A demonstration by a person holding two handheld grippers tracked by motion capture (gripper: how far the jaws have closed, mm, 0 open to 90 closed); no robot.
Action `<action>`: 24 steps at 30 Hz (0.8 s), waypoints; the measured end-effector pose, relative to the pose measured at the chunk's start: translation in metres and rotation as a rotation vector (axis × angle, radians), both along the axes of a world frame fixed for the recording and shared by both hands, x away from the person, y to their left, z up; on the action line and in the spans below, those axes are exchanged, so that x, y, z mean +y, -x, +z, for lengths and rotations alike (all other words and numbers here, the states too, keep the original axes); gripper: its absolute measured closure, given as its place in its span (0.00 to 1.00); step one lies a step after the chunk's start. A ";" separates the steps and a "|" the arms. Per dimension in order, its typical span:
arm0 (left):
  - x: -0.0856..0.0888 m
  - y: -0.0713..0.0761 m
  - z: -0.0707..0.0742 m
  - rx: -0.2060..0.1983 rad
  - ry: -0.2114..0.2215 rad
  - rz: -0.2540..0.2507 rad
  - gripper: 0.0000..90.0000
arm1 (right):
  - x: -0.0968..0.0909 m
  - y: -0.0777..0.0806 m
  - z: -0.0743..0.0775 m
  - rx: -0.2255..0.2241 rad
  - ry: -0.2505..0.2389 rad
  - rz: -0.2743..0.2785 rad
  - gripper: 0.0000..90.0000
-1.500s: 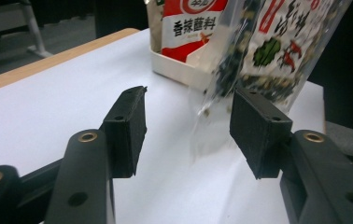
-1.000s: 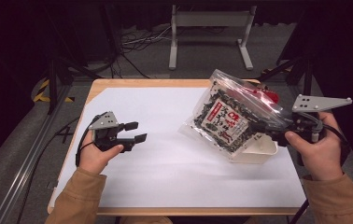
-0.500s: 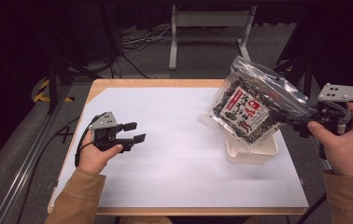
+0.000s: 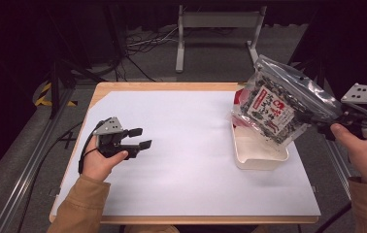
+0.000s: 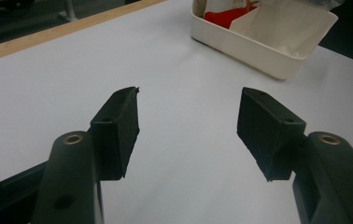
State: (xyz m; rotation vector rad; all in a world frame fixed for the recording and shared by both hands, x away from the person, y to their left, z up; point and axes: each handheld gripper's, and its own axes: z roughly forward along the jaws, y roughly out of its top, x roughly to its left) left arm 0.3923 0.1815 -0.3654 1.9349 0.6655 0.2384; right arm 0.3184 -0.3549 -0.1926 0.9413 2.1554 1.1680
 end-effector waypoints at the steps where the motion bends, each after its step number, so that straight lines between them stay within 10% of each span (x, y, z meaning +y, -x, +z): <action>1: 0.000 0.000 0.000 0.000 0.000 0.000 0.44 | 0.000 -0.001 0.000 0.001 0.003 -0.002 0.85; 24: 0.003 -0.001 -0.001 0.003 0.002 0.006 0.43 | 0.001 -0.030 -0.040 0.172 0.069 -0.071 0.85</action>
